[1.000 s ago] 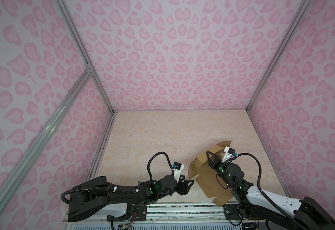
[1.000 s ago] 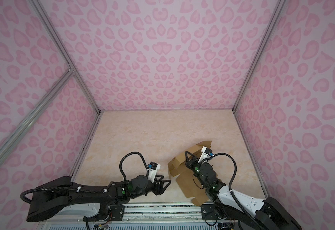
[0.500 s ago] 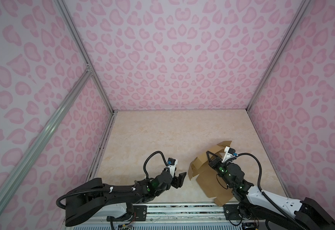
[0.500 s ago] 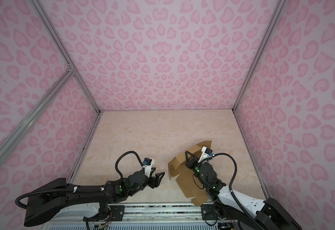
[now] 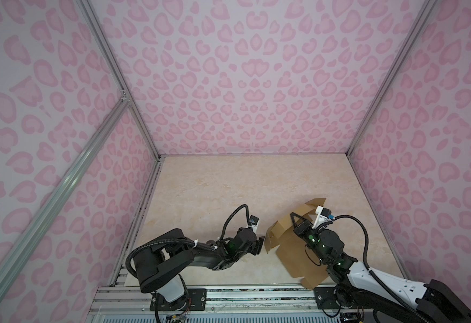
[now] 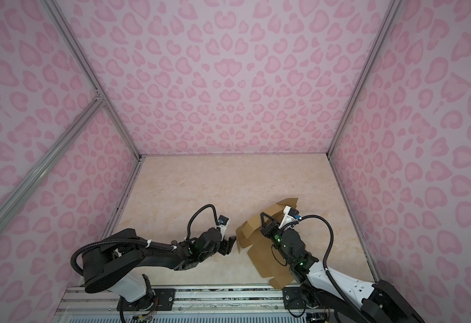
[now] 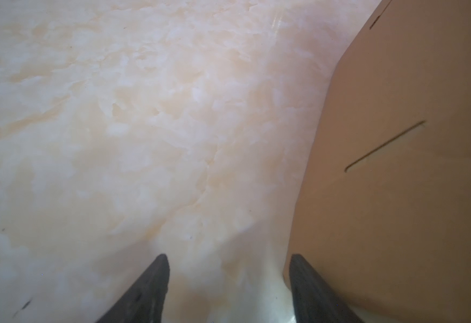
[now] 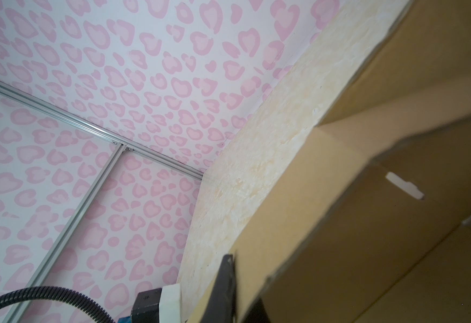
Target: Fold the paper box
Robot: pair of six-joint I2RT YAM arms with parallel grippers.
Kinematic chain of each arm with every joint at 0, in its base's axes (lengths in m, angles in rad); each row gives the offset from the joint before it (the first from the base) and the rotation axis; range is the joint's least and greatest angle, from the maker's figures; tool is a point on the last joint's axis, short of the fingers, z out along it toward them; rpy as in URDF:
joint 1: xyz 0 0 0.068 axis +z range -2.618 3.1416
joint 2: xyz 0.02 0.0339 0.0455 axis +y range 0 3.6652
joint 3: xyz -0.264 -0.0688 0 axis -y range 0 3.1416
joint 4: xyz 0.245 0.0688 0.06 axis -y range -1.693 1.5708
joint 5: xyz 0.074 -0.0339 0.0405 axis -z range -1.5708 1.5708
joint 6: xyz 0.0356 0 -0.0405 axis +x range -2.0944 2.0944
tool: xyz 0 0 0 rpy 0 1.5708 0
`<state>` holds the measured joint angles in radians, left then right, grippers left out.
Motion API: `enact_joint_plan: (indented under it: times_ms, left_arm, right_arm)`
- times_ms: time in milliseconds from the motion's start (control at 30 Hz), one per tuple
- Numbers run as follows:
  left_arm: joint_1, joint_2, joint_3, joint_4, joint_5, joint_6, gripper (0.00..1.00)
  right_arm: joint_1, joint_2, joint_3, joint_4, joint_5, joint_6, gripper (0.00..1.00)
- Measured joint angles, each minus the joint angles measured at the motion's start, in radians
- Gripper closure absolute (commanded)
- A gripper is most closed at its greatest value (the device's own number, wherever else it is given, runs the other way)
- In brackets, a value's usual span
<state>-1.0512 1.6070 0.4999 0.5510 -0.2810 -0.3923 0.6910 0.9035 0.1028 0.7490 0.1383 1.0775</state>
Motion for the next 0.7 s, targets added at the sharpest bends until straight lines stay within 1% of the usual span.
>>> enact_joint_plan:
  times_ms: [233,400,500,700]
  left_arm:
    - [-0.014,0.011,-0.003,0.028,0.026,-0.001,0.32]
    - [-0.058,0.031,0.004,0.049,-0.006,-0.026,0.33]
    - [-0.080,0.033,0.000,0.056,0.020,-0.041,0.33]
    - [-0.085,0.034,-0.014,0.082,0.043,-0.078,0.33]
  right_arm:
    - [-0.006,-0.013,-0.011,0.001,0.000,0.000,0.93]
    - [-0.012,-0.025,-0.017,0.001,0.000,0.000,0.93]
    - [-0.013,-0.032,-0.019,-0.006,-0.001,0.000,0.93]
    - [-0.017,-0.047,-0.023,-0.037,0.000,-0.001,0.93]
